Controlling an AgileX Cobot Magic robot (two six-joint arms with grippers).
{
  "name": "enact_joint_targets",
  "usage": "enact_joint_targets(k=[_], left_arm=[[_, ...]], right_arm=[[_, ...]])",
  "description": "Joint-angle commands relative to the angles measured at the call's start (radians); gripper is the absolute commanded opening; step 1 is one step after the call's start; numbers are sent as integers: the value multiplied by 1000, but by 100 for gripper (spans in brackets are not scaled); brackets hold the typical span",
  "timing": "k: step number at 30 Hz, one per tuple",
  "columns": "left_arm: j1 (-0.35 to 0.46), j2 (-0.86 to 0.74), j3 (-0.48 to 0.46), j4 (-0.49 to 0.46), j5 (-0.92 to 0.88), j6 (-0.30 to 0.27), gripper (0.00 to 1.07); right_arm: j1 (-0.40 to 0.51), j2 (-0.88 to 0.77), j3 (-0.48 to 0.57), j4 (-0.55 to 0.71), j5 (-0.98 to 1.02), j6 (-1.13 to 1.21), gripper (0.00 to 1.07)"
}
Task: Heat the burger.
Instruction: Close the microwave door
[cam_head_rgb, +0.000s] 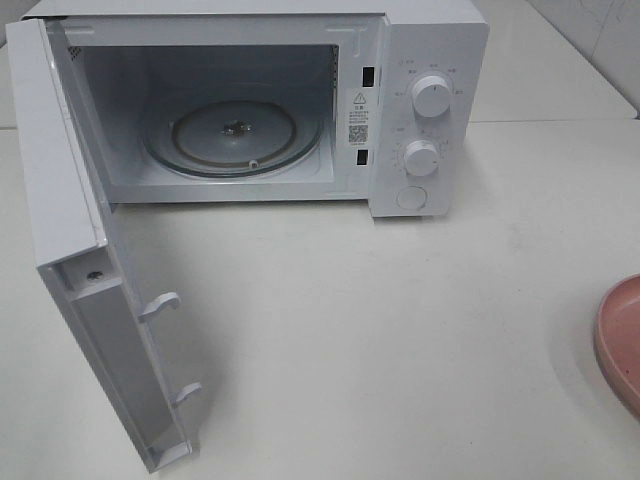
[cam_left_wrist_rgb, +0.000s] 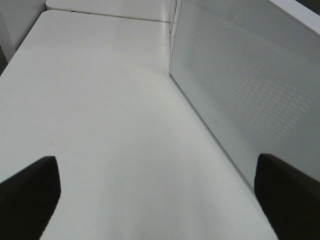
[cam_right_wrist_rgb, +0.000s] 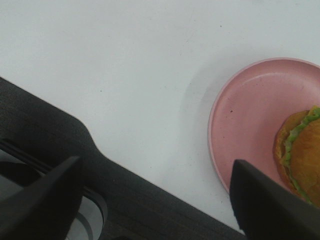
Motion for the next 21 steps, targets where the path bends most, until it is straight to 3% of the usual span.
enact_joint_targets(k=[1, 5, 7, 10, 12, 21], left_arm=[[2, -17, 3, -4, -13, -3, 98], [2, -17, 3, -4, -13, -3, 98], [2, -17, 3, -4, -13, -3, 98], [2, -17, 3, -4, -13, -3, 98], [2, -17, 3, -4, -13, -3, 98], [2, -17, 3, -4, -13, -3, 98]], right_arm=[[-8, -115, 0, 5, 37, -43, 76], [-61, -173, 0, 18, 42, -68, 76], [-153, -246, 0, 65, 37, -125, 76], [-179, -266, 0, 81, 34, -134, 76], [-246, -328, 0, 112, 33, -158, 76], [-447, -507, 0, 111, 33, -208, 76]])
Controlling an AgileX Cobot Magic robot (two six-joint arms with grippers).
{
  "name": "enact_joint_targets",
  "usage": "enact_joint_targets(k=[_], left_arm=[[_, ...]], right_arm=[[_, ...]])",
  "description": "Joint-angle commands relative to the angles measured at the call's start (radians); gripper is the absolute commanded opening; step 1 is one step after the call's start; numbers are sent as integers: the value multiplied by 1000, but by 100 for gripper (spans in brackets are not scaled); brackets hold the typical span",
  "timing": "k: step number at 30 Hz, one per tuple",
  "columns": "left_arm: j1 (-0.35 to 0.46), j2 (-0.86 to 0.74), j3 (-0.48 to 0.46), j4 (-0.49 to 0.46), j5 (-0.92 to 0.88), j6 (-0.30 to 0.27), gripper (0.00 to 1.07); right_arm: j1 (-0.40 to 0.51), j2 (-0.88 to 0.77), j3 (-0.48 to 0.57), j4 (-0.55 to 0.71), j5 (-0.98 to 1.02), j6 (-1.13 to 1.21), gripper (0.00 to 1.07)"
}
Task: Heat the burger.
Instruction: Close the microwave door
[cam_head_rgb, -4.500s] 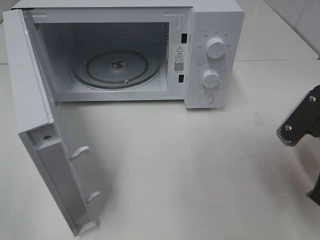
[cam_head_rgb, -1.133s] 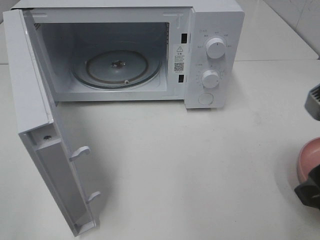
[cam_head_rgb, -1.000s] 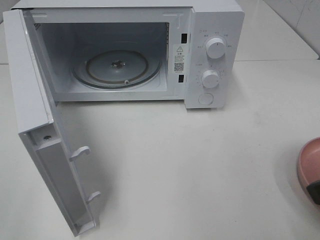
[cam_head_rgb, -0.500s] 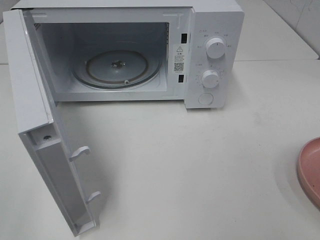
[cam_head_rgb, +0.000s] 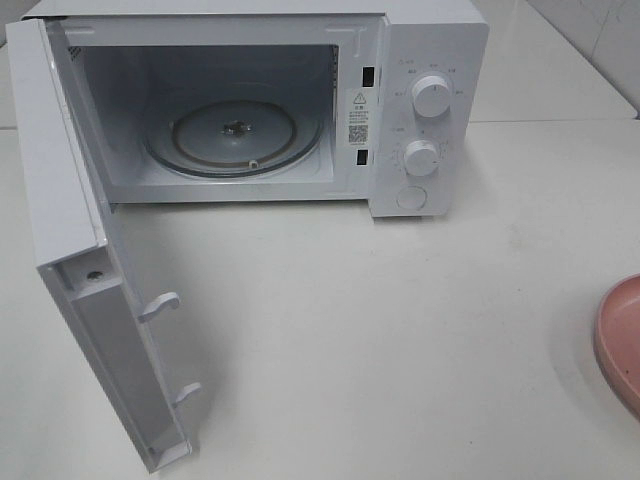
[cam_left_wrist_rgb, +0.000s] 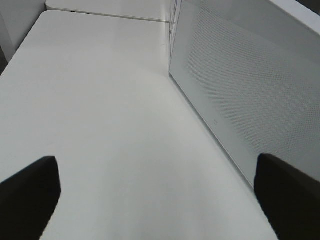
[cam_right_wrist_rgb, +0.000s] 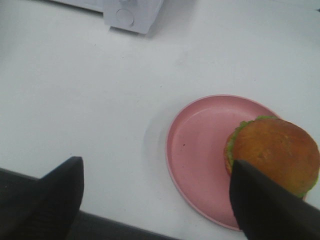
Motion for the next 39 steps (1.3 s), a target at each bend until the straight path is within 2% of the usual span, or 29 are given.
enact_joint_targets(k=[1, 3, 5, 8, 10, 17, 39], left_arm=[[2, -17, 3, -4, -13, -3, 98], [2, -17, 3, -4, -13, -3, 98], [2, -17, 3, -4, -13, -3, 98], [2, -17, 3, -4, -13, -3, 98], [2, -17, 3, -4, -13, -3, 98], [2, -17, 3, -4, -13, -3, 98], [2, -17, 3, -4, -13, -3, 98]], right_arm=[[-47, -43, 0, 4, -3, -19, 76], [-65, -56, 0, 4, -3, -19, 76], [-125, -115, 0, 13, -20, -17, 76], [-135, -127, 2, 22, -28, -17, 76], [-161, -126, 39, 66, -49, -17, 76], [-161, -126, 77, 80, -122, -17, 76], [-160, -126, 77, 79, -122, -9, 76]])
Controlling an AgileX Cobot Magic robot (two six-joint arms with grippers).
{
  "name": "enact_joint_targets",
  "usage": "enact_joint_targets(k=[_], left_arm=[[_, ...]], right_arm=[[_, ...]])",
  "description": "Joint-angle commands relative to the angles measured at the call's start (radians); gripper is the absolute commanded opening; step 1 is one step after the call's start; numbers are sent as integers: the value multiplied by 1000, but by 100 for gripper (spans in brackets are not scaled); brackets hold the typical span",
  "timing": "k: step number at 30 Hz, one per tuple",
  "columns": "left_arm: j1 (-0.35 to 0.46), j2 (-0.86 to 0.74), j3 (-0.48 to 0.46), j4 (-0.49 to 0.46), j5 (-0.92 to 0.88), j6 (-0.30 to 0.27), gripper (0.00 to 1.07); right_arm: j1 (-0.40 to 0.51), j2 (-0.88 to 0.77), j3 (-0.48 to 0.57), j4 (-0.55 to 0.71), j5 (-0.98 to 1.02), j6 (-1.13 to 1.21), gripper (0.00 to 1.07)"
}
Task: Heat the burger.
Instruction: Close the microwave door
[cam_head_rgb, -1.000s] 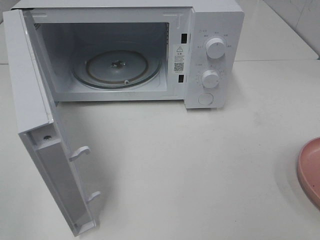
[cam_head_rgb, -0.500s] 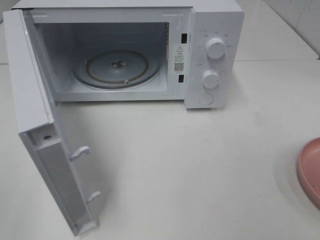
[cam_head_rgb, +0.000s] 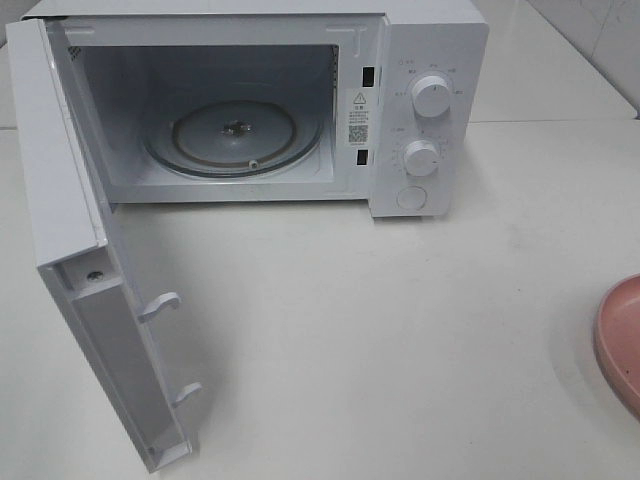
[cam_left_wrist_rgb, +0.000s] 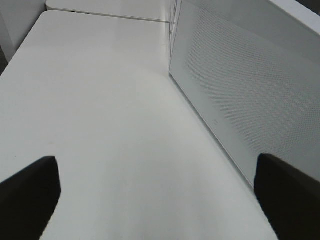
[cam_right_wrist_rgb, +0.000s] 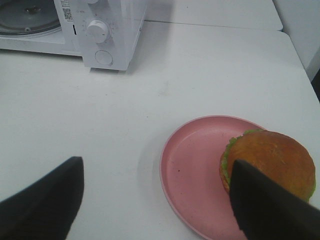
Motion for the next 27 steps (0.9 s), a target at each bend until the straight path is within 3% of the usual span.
enact_joint_targets(k=[1, 27], left_arm=[[2, -17, 3, -4, -13, -3, 98], [2, -17, 3, -8, -13, -3, 98]], right_arm=[[-2, -26, 1, 1, -15, 0, 76], [-2, -26, 1, 1, -15, 0, 76]])
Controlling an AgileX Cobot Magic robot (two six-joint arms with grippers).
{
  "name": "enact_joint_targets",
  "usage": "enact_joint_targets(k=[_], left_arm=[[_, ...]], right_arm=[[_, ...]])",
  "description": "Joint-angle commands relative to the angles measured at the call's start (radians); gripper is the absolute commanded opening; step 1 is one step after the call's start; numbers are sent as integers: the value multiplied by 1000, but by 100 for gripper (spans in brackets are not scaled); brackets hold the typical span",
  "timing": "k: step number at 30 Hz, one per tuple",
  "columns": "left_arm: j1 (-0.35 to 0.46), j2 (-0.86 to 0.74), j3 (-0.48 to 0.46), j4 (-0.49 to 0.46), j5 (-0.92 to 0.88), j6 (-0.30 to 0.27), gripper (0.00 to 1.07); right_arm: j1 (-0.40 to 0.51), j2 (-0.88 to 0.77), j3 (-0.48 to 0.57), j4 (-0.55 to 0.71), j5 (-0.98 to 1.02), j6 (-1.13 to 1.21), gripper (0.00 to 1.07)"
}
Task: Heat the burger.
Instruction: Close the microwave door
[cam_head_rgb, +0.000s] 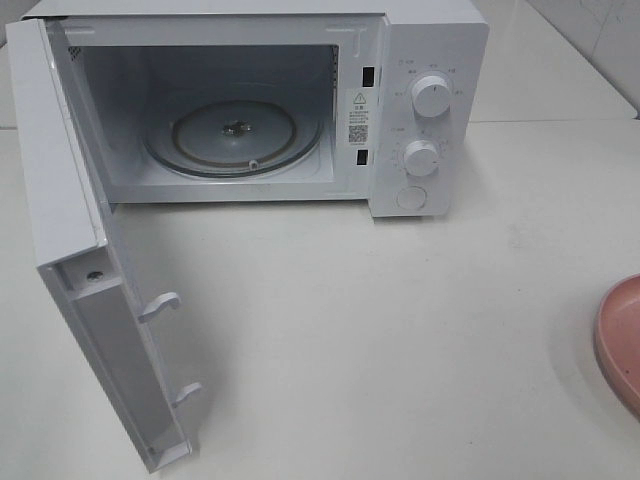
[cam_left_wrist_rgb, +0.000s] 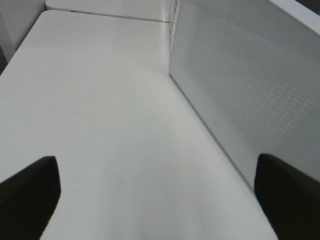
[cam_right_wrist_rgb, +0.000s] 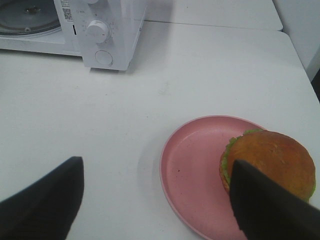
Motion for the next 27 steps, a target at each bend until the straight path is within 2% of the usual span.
enact_joint_targets(k=[1, 8, 11, 12, 15, 17, 18, 19, 20, 21, 22, 23, 24, 25, 27], left_arm=[[2, -17, 3, -7, -14, -3, 98], [2, -3, -13, -15, -36, -7, 95], [2, 44, -23, -15, -69, -8, 88], [2, 89, -23, -15, -102, -6, 80], [2, 116, -23, -15, -122, -6, 75], [2, 221, -23, -9, -191, -3, 55], [2, 221, -23, -9, -191, -3, 55], [2, 254, -22, -9, -213, -3, 50], [2, 321, -18, -4, -259, -3, 38], [2, 321, -18, -4, -259, -3, 38], [2, 356, -15, -1, -292, -3, 31], [2, 421, -6, -2, -345, -3, 17], [2, 421, -6, -2, -345, -3, 17], [2, 482, 6, -2, -407, -3, 4], [2, 516, 14, -2, -445, -1, 0]], right_arm=[[-2, -26, 1, 1, -14, 0, 76], [-2, -26, 1, 1, -14, 0, 76], [-2, -26, 1, 1, -14, 0, 76], [-2, -26, 1, 1, -14, 0, 76], [-2, -26, 1, 1, -14, 0, 76], [-2, -26, 1, 1, -14, 0, 76], [-2, -26, 1, 1, -14, 0, 76], [-2, -26, 1, 1, -14, 0, 76], [-2, -26, 1, 1, -14, 0, 76], [-2, -26, 1, 1, -14, 0, 76], [-2, -26, 1, 1, -14, 0, 76], [-2, -26, 1, 1, -14, 0, 76], [-2, -26, 1, 1, -14, 0, 76], [-2, -26, 1, 1, -14, 0, 76], [-2, -26, 1, 1, -14, 0, 76]])
